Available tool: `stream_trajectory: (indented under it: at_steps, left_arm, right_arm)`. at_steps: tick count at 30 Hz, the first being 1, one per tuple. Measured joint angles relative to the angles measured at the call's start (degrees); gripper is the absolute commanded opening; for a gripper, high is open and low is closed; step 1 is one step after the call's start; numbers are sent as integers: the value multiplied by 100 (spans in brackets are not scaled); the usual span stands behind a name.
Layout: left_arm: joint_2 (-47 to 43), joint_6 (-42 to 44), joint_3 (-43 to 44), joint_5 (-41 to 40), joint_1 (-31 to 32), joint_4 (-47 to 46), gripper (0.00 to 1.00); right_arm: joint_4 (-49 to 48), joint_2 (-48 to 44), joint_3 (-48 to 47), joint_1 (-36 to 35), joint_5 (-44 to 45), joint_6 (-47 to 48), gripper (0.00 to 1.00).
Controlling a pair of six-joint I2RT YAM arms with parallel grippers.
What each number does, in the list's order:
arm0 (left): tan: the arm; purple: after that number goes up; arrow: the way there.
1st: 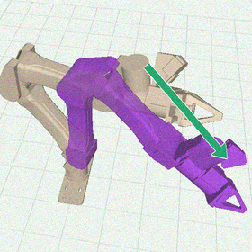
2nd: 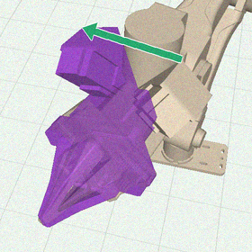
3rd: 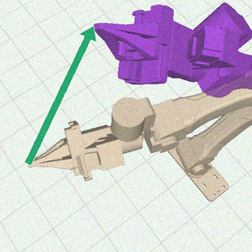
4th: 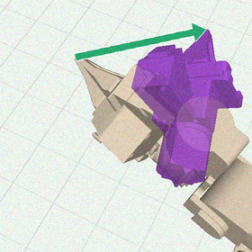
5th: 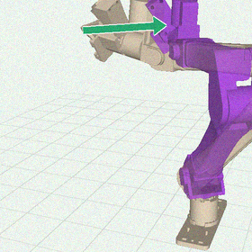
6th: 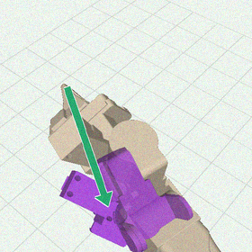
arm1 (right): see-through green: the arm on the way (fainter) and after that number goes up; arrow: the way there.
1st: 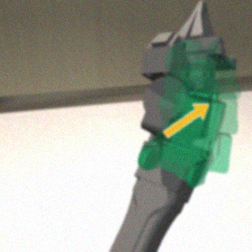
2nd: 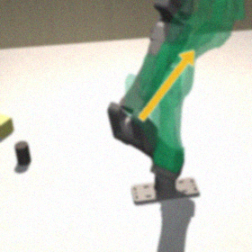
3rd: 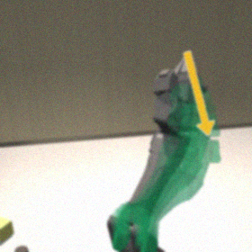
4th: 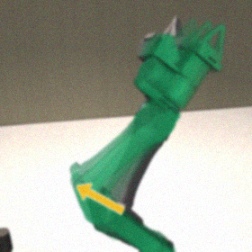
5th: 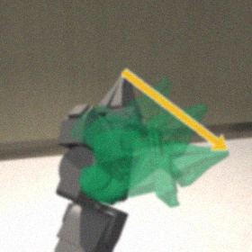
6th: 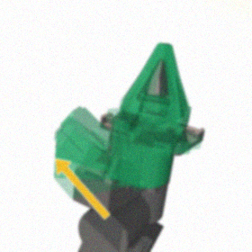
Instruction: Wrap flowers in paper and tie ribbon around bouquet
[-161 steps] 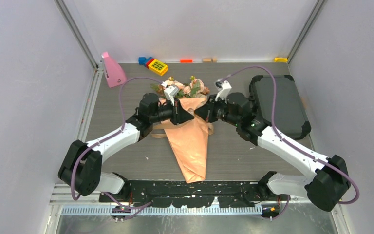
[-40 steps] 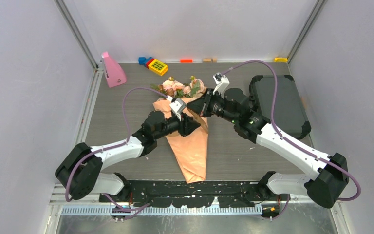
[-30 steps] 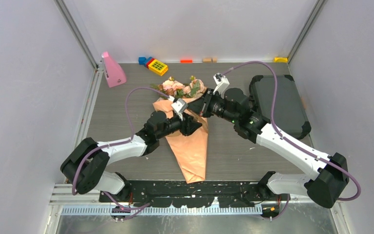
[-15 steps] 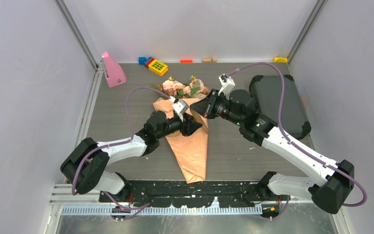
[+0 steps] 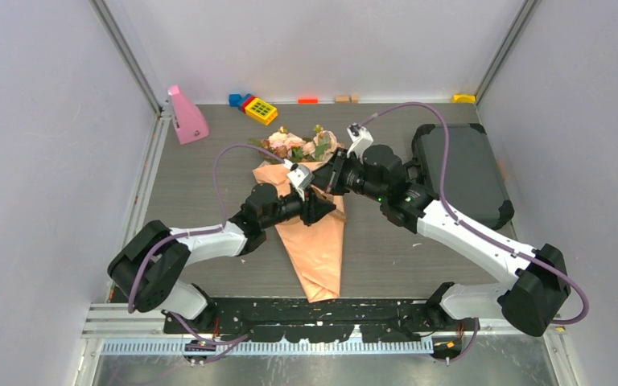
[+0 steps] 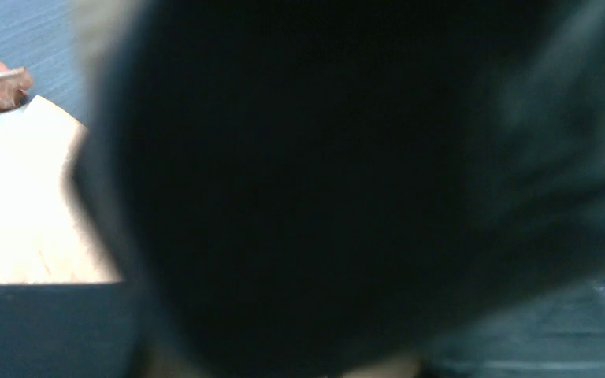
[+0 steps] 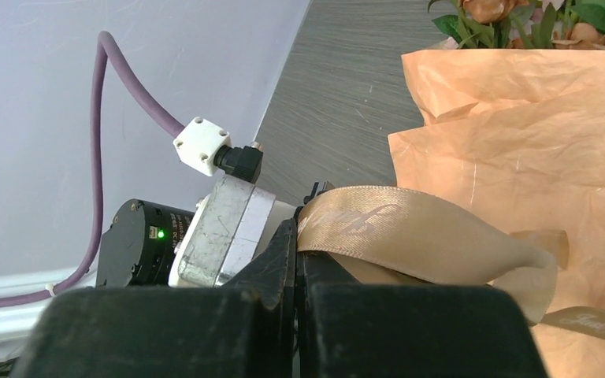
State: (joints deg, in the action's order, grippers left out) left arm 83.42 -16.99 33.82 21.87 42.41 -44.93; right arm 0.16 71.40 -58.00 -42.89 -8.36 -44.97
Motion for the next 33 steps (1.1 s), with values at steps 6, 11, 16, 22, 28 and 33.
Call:
stream_trajectory:
  at_steps: [6,11,16,22,28,33]
  left_arm:
    - [24,-85,-2,-46,0,-116,0]
    - [-63,-168,-140,-168,0,-157,0]
    - [-236,-282,-330,-278,0,-157,0]
    - [-348,-446,-339,-280,0,-164,0]
    - [-382,-557,-339,-212,0,-179,0]
    - [-391,-560,-337,4,0,-79,0]
  right_arm:
    - [-144,61,0,0,-15,-50,13]
    - [295,61,-162,0,245,76,53]
    - [1158,4,-481,149,675,422,66]
    - [1556,-560,28,1027,1003,1084,77]
    - [1021,-627,844,1602,-247,3654,85]
    - [750,514,811,1882,-1858,5869,77]
